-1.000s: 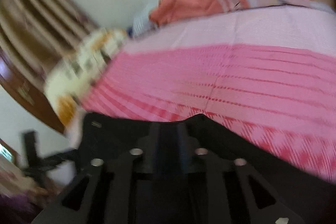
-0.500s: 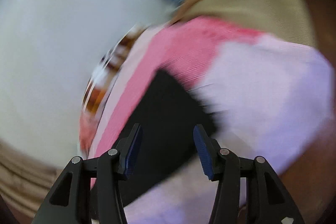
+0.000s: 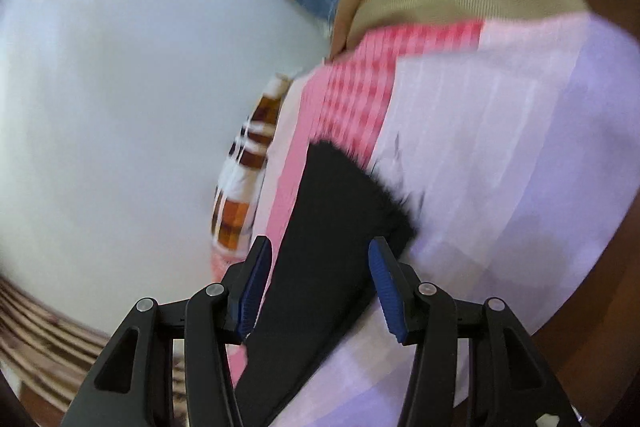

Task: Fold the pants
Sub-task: 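Grasp the frayed hem with the right gripper and pull it flat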

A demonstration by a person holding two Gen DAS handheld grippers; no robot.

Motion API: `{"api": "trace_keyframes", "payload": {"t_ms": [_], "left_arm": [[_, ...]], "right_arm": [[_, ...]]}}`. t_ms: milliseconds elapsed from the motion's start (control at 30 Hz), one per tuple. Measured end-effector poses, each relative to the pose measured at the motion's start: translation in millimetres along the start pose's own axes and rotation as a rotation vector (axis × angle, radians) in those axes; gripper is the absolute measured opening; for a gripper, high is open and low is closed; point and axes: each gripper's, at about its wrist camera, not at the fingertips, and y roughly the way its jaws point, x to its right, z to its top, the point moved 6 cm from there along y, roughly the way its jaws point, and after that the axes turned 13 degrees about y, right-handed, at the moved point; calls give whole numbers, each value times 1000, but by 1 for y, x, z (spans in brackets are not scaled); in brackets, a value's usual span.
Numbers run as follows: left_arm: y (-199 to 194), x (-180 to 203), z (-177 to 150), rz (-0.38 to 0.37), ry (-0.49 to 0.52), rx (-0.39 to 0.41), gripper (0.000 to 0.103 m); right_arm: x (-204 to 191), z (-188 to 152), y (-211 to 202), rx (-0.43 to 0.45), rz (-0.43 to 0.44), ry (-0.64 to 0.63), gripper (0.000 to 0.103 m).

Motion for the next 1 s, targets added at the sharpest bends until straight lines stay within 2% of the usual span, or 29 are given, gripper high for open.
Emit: {"api": "trace_keyframes", "payload": {"t_ms": [267, 400, 500, 567, 700, 733, 767, 1000], "left_arm": [[6, -2, -7, -27, -44, -29, 80], [7, 0, -8, -19, -35, -40, 80], [10, 2, -9, -29, -40, -50, 80], [11, 4, -10, -29, -36, -59, 80], [11, 7, -8, -28, -22, -57, 80], [11, 7, -8, -26, -20, -58, 80], [11, 7, -8, -26, -21, -59, 80], [14, 6, -8, -16, -25, -77, 80]], "right_arm": [[14, 5, 13, 2, -44, 53, 48], [18, 7, 11, 4, -21, 66, 48], [7, 2, 13, -8, -13, 31, 31], [1, 0, 18, -7, -68, -21, 29], [13, 2, 27, -20, -87, 26, 26], [15, 3, 28, -17, -94, 30, 20], [17, 3, 29, -7, -130, 23, 6], [16, -5, 21, 19, -220, -17, 4]]}}
